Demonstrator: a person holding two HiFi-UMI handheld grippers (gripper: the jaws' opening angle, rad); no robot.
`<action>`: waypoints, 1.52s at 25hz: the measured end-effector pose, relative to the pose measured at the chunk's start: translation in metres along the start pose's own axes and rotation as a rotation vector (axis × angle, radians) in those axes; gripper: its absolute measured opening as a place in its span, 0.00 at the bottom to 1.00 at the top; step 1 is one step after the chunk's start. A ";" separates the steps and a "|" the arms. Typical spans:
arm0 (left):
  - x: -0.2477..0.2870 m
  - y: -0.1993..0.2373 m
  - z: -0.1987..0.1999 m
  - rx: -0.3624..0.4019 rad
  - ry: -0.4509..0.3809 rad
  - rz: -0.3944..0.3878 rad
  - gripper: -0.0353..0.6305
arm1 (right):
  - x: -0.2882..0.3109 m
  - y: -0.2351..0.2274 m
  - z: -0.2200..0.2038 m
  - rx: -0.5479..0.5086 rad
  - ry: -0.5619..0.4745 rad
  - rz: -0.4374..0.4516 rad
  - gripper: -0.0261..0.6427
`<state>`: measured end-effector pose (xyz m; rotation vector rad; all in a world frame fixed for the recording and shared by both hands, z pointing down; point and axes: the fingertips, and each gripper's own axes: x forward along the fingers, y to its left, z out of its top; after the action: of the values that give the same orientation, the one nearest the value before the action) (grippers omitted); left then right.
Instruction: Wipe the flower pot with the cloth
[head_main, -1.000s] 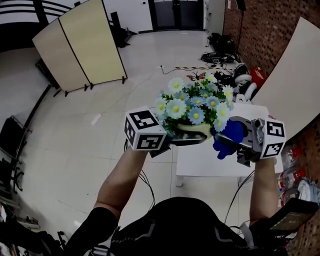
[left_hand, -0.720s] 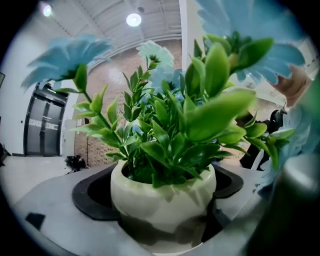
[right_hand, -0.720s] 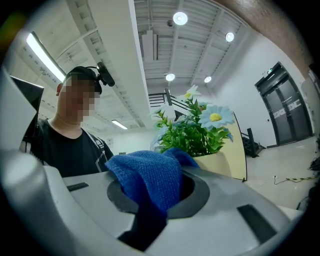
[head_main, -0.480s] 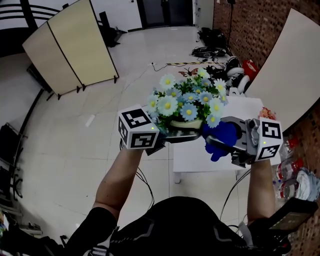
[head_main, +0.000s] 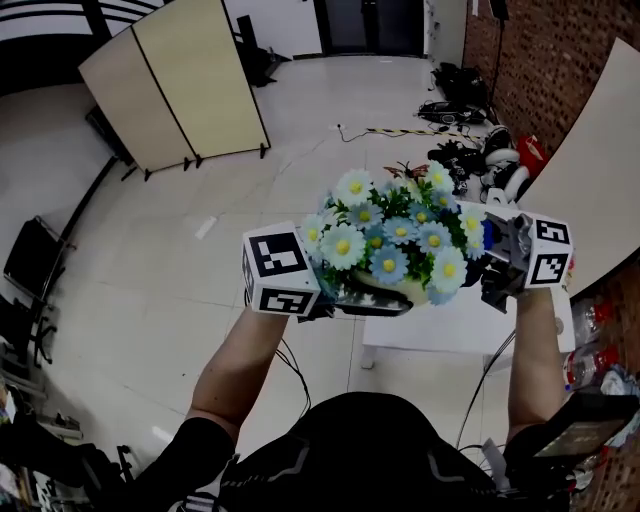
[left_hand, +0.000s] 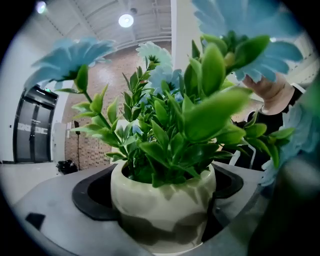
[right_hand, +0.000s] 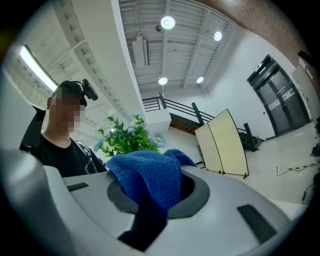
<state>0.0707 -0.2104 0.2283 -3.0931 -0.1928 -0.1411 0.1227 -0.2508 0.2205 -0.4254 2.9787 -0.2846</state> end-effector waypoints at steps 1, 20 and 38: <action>0.002 0.002 -0.001 -0.002 0.001 -0.003 0.88 | 0.003 -0.009 -0.002 0.010 0.007 0.010 0.15; -0.001 0.009 -0.014 -0.031 0.020 0.058 0.88 | 0.010 0.006 -0.016 0.006 0.070 0.244 0.15; 0.008 0.012 -0.027 -0.086 -0.001 -0.022 0.88 | 0.025 0.106 -0.033 -0.007 0.085 0.029 0.15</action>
<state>0.0776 -0.2225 0.2559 -3.1772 -0.2276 -0.1525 0.0660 -0.1521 0.2289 -0.3791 3.0668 -0.2972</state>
